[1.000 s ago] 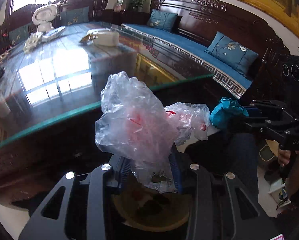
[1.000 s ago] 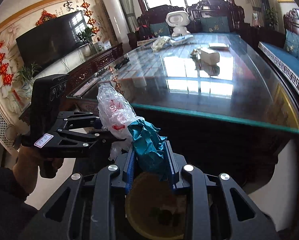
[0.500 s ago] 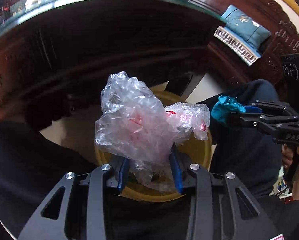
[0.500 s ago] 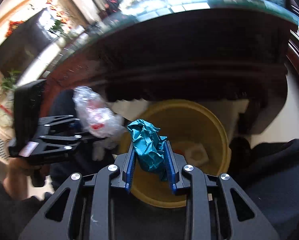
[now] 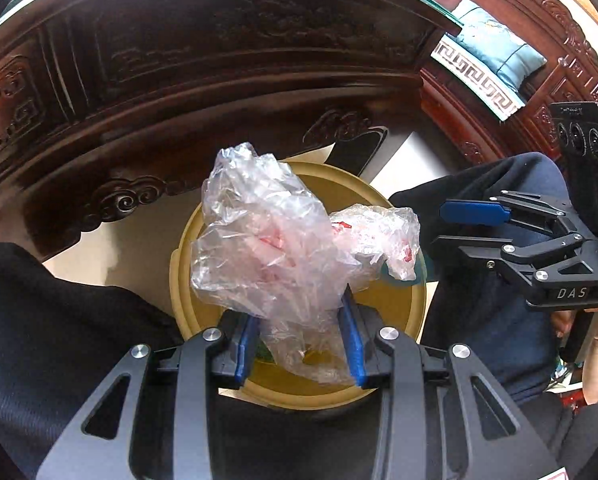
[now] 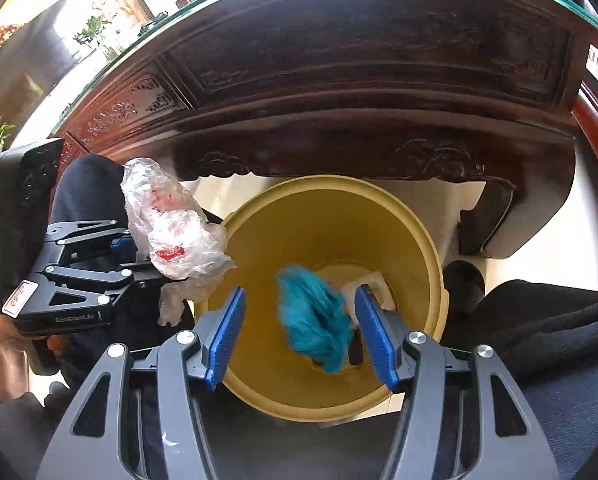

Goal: Collect trash
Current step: 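Carry the bag and teal paper to the yellow bin and open both tools, then move both tools back to the table toward the gold wrapper and white bottle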

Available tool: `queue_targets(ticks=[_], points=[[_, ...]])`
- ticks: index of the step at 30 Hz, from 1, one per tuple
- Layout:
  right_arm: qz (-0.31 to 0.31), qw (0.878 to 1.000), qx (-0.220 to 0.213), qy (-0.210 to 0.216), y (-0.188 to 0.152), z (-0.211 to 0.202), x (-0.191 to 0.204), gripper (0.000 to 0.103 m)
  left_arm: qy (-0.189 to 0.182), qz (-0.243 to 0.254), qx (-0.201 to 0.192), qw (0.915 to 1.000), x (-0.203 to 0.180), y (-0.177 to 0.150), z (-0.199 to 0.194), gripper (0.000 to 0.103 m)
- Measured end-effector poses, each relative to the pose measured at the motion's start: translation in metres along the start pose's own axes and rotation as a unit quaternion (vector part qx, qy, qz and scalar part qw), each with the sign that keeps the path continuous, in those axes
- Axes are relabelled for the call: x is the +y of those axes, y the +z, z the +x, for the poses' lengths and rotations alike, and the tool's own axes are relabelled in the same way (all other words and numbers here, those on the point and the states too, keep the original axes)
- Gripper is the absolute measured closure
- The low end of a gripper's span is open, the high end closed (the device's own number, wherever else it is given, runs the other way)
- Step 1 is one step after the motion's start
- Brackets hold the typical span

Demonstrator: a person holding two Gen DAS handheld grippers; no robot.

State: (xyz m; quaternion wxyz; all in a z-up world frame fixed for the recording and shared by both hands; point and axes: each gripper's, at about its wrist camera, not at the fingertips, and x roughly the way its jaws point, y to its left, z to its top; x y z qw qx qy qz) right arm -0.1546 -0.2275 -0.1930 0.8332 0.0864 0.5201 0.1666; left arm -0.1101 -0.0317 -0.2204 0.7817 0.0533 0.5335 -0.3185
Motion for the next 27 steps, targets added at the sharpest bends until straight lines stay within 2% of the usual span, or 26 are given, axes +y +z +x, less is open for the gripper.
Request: queue_targets(ticks=[6, 7, 11, 27], points=[[0.010, 1.000, 0.005, 0.007, -0.001, 0.001, -0.004, 0.047, -0.004, 0.008, 0.012, 0.9999, -0.005, 0.007, 0.010, 0.066], [0.012, 1.000, 0.006, 0.010, -0.001, 0.001, -0.004, 0.047, -0.009, 0.008, 0.015, 0.9998, -0.007, 0.007, 0.013, 0.064], [0.013, 1.000, 0.005, 0.013, -0.002, -0.001, -0.005, 0.047, -0.039, 0.011, 0.028, 0.9988, -0.015, 0.009, 0.022, 0.042], [0.018, 1.000, 0.001, 0.018, -0.007, -0.005, -0.011, 0.047, -0.034, 0.017, 0.029, 0.9988, -0.023, 0.010, 0.021, 0.042]])
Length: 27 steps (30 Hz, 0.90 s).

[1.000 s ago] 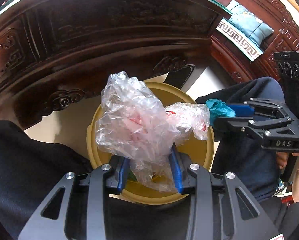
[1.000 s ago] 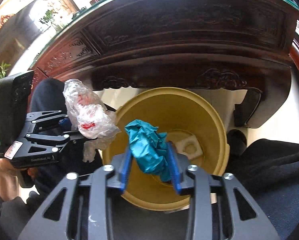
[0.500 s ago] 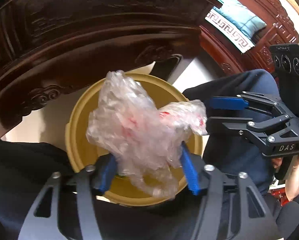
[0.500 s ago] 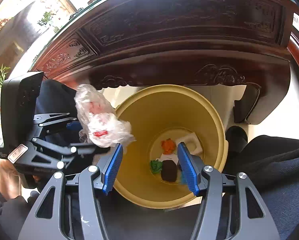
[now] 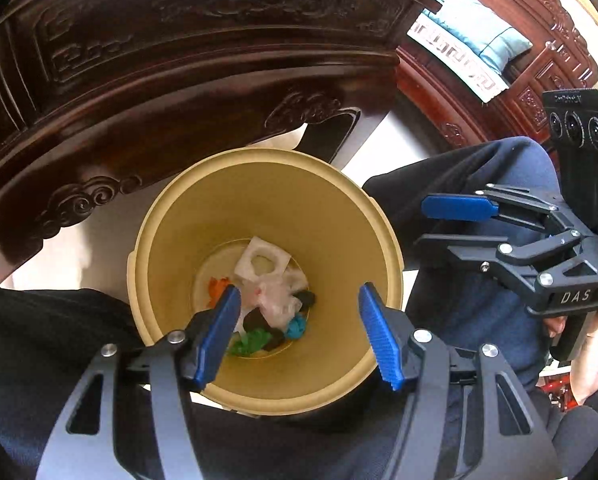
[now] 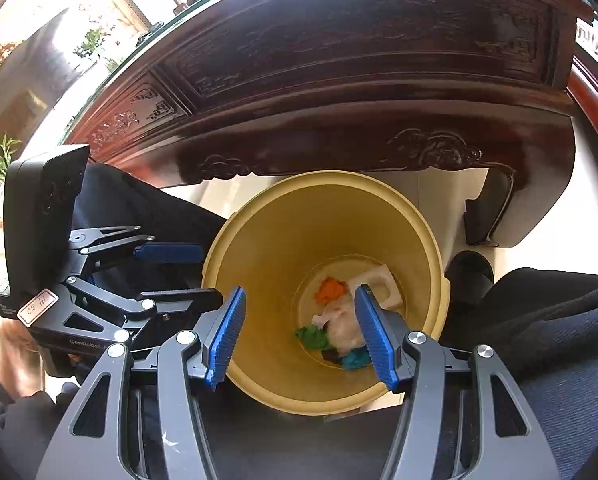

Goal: Collect trash
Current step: 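Move both tools back to the table toward the gold wrapper and white bottle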

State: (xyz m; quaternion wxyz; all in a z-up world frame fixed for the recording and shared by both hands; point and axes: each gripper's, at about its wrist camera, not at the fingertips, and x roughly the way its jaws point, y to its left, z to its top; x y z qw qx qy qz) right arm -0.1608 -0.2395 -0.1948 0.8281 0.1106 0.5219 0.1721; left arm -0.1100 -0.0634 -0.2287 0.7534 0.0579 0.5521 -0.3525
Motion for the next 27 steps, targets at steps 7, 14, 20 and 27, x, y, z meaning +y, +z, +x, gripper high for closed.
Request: queue_targets(ticks=[7, 14, 20, 27], points=[[0.000, 1.000, -0.002, 0.001, 0.000, 0.000, 0.000, 0.047, 0.005, -0.007, -0.005, 1.0000, 0.005, -0.001, -0.004, 0.042], [0.002, 1.000, -0.004, 0.006, 0.001, -0.002, 0.001, 0.047, 0.007, -0.014, -0.018, 0.9997, 0.007, 0.001, -0.012, 0.042], [-0.004, 1.000, -0.004, 0.017, 0.010, 0.001, 0.005, 0.047, 0.017, -0.011, -0.026, 0.9994, 0.006, 0.009, -0.020, 0.042], [-0.002, 1.000, 0.001, 0.027, 0.024, 0.008, 0.001, 0.047, 0.032, -0.008, -0.034, 0.9989, 0.011, 0.026, -0.027, 0.039]])
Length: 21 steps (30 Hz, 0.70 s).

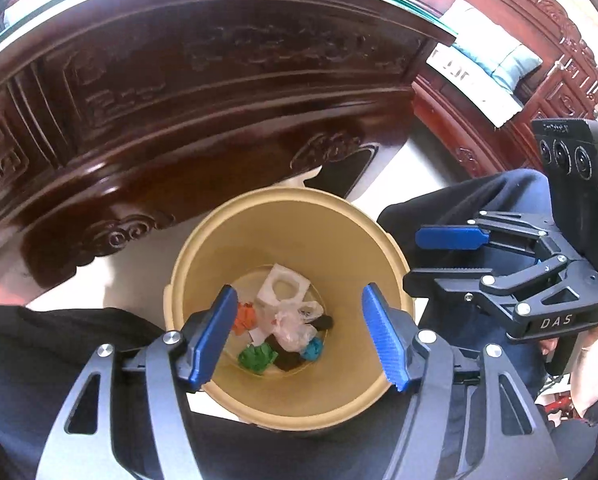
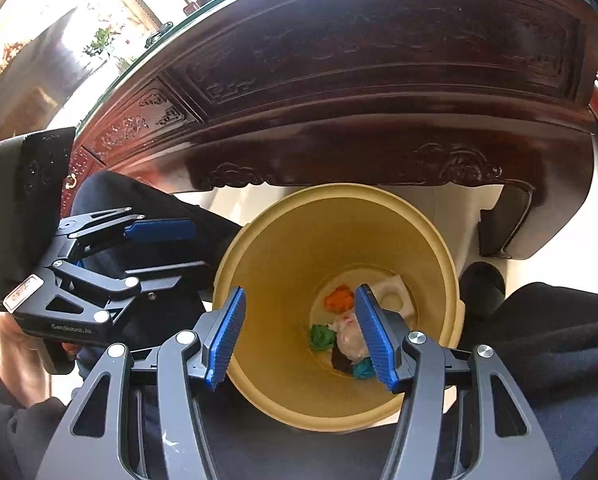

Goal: Collect trash
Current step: 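Move both tools back to the table toward the gold wrapper and white bottle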

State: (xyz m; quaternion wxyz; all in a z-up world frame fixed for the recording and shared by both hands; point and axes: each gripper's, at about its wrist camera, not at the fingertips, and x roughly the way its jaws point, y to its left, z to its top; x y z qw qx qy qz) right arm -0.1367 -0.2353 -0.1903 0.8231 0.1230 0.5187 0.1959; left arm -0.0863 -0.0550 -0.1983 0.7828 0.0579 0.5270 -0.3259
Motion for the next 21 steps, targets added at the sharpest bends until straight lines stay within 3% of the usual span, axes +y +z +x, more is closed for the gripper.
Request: queue_targets(ticks=[9, 21], points=[[-0.006, 0.999, -0.024, 0.022, 0.039, -0.021, 0.004, 0.047, 0.012, -0.010, -0.044, 0.9989, 0.013, 0.039, -0.030, 0.037], [-0.068, 0.992, -0.092, 0.047, 0.127, -0.066, 0.029, 0.047, 0.035, -0.006, -0.106, 0.9937, 0.033, 0.118, -0.080, 0.033]])
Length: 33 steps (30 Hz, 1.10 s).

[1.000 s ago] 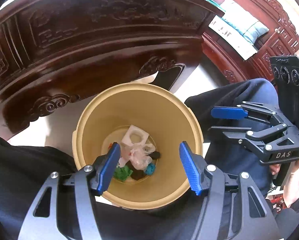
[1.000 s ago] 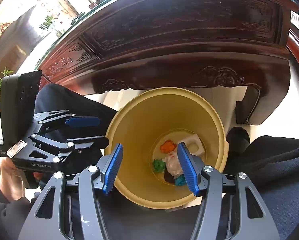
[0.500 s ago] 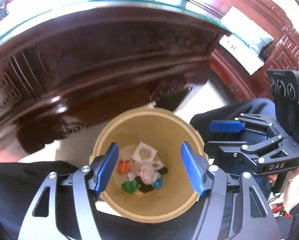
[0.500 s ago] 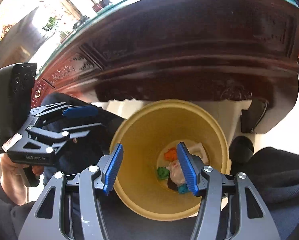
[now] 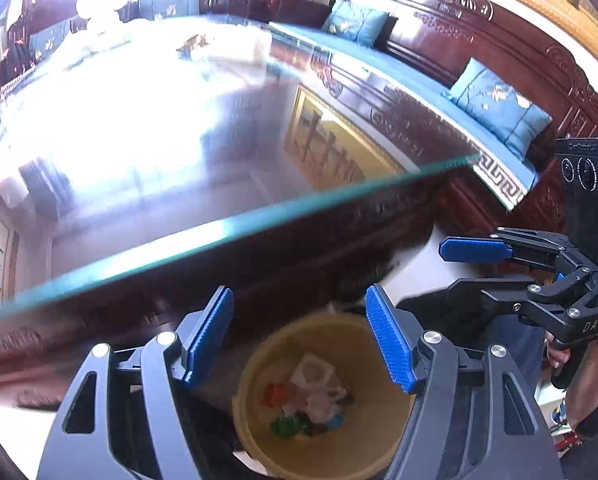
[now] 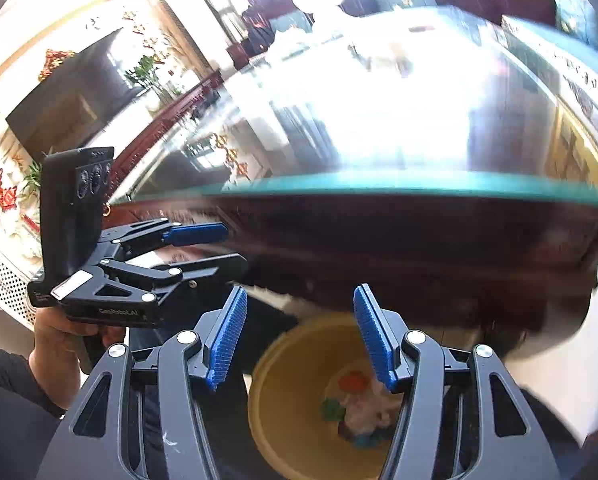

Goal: Collect trash
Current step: 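Move both tools back to the table toward the gold wrapper and white bottle, then grasp the gold snack wrapper with the left tool while the right tool grasps the white bottle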

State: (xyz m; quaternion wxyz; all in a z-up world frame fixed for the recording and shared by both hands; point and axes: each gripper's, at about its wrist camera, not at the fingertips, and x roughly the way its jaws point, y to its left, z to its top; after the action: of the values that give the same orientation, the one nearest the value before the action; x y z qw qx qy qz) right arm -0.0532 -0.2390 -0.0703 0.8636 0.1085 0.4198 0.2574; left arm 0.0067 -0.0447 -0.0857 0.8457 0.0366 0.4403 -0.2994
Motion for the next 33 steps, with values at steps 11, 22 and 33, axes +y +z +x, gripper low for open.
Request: queue_targets(ticks=[11, 22, 33], points=[[-0.029, 0.998, -0.063, 0.003, 0.094, -0.001, -0.009, 0.047, 0.009, 0.021, -0.073, 0.9970, 0.011, 0.106, -0.008, 0.026], [-0.014, 0.996, -0.089, 0.003, 0.172, 0.022, -0.046, 0.047, 0.071, -0.011, -0.114, 0.9909, 0.049, 0.208, 0.034, 0.025], [0.022, 0.996, -0.084, -0.008, 0.202, 0.053, -0.091, 0.047, 0.127, -0.104, -0.078, 0.9833, 0.110, 0.276, 0.111, 0.026]])
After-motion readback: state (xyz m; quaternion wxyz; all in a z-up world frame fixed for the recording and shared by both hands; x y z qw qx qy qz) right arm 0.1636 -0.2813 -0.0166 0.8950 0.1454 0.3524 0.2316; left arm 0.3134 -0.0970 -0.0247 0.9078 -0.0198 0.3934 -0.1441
